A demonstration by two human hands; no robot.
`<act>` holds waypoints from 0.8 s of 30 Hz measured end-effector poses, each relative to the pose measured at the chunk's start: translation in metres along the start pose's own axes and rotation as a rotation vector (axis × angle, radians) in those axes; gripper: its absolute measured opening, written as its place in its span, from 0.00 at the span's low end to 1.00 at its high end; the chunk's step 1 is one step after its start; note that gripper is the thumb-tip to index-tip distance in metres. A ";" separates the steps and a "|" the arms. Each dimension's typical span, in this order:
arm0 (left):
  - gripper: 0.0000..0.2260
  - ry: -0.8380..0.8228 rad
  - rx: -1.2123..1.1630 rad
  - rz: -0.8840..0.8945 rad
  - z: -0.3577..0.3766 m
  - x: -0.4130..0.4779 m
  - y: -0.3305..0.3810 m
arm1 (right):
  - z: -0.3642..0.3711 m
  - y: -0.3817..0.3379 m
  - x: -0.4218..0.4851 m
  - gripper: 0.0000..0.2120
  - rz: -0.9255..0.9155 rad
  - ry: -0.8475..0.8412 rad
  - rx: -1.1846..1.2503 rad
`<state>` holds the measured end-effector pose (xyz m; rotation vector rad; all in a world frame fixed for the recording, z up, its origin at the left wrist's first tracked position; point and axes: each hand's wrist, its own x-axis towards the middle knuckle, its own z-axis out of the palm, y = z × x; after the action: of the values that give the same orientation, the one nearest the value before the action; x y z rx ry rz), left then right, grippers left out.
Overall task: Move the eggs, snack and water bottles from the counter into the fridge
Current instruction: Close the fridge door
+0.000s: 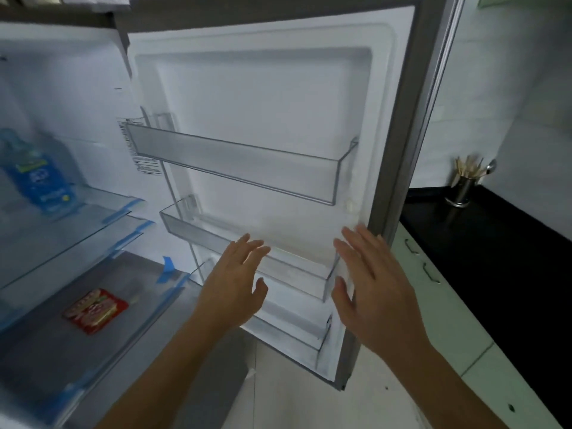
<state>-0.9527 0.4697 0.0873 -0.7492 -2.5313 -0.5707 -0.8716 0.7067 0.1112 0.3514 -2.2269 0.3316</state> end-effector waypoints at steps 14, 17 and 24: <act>0.35 -0.051 0.230 0.032 -0.064 -0.136 0.039 | -0.047 -0.085 -0.047 0.28 0.091 0.116 0.074; 0.33 -0.057 0.278 -0.059 -0.085 -0.156 0.039 | -0.053 -0.108 -0.043 0.28 0.109 0.210 0.182; 0.36 0.021 0.327 -0.162 -0.126 -0.197 0.047 | -0.031 -0.134 -0.036 0.25 0.007 0.159 0.439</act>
<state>-0.7400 0.3634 0.1017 -0.4214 -2.5908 -0.2022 -0.7796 0.5988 0.1180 0.5291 -1.9882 0.8277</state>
